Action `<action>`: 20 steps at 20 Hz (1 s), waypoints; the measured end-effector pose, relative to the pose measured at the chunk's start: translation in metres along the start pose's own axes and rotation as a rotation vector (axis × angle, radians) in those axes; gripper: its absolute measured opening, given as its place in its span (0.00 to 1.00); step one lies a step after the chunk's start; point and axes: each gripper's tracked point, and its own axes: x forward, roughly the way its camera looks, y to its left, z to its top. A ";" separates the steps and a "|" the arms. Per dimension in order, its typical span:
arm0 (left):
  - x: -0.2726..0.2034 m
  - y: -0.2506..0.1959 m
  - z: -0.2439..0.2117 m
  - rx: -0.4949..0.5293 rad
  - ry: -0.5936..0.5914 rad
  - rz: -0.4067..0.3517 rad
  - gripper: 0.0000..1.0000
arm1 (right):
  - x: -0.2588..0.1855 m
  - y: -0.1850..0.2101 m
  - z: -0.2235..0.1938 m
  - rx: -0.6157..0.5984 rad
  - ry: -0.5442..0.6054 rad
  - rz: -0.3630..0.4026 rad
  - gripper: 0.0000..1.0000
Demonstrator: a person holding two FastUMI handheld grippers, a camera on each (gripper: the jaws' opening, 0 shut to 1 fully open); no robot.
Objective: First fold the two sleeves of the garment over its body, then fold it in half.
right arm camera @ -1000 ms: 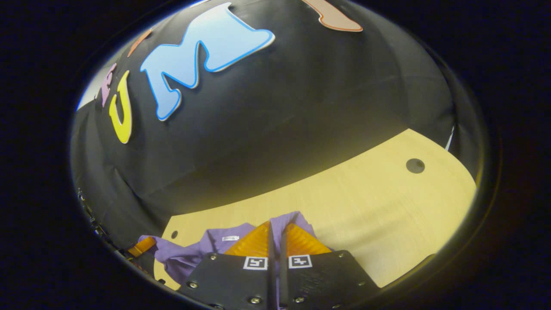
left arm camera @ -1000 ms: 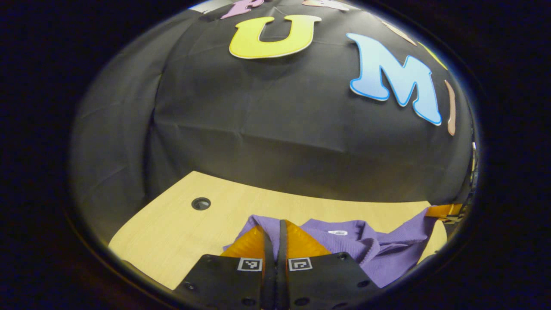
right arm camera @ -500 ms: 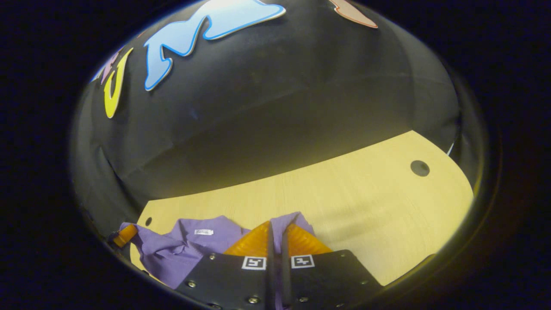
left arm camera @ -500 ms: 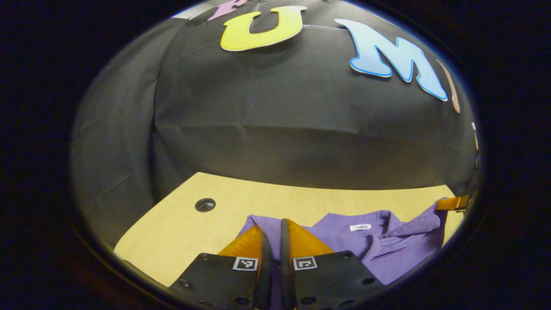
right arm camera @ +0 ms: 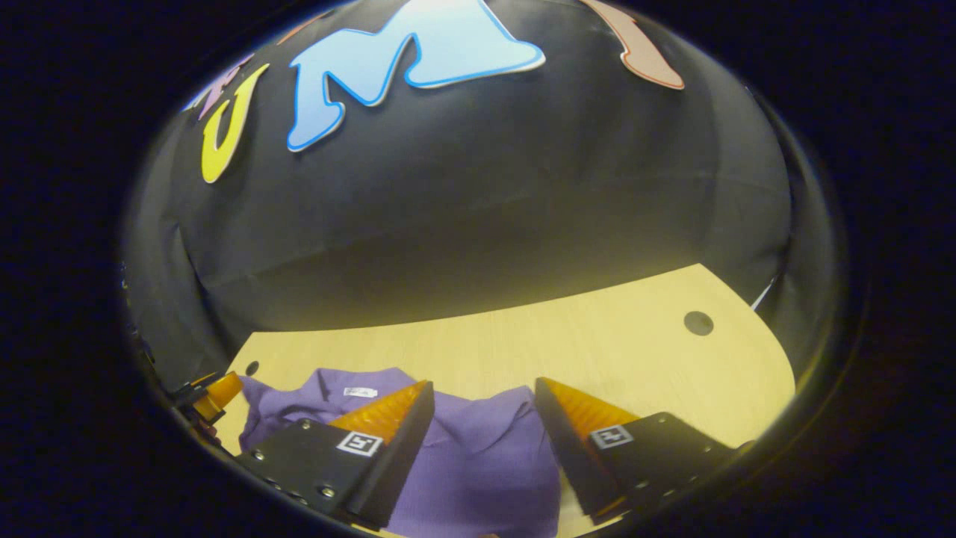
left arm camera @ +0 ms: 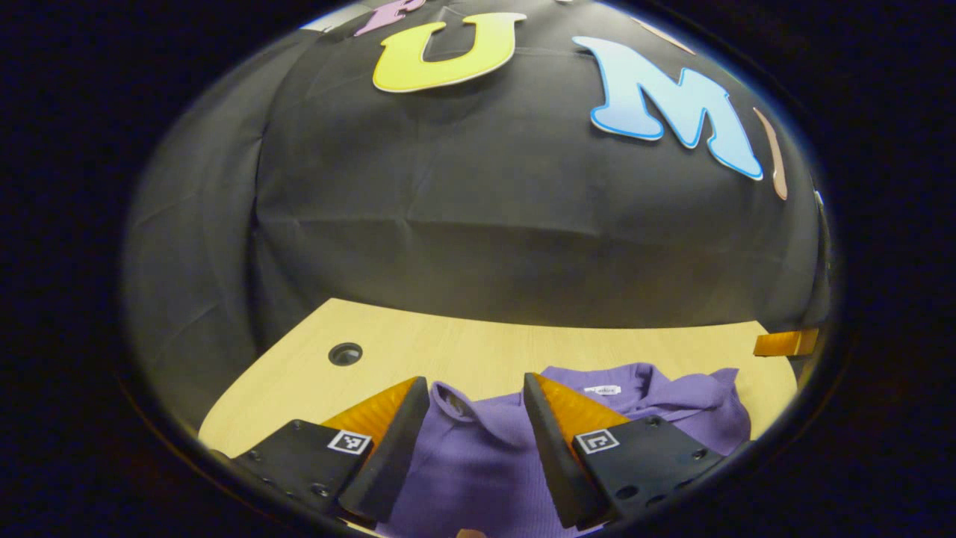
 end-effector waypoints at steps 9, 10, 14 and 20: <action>-0.095 -0.013 0.038 0.045 -0.130 -0.098 0.89 | -0.115 0.042 0.026 -0.119 -0.157 -0.037 0.94; -0.110 -0.013 0.041 0.051 -0.143 -0.110 0.90 | -0.129 0.049 0.027 -0.130 -0.174 -0.041 0.94; -0.168 -0.014 0.055 0.080 -0.209 -0.152 0.91 | -0.194 0.070 0.028 -0.195 -0.259 -0.073 0.94; -0.243 -0.023 0.062 0.113 -0.277 -0.192 0.90 | -0.274 0.093 0.025 -0.246 -0.363 -0.112 0.94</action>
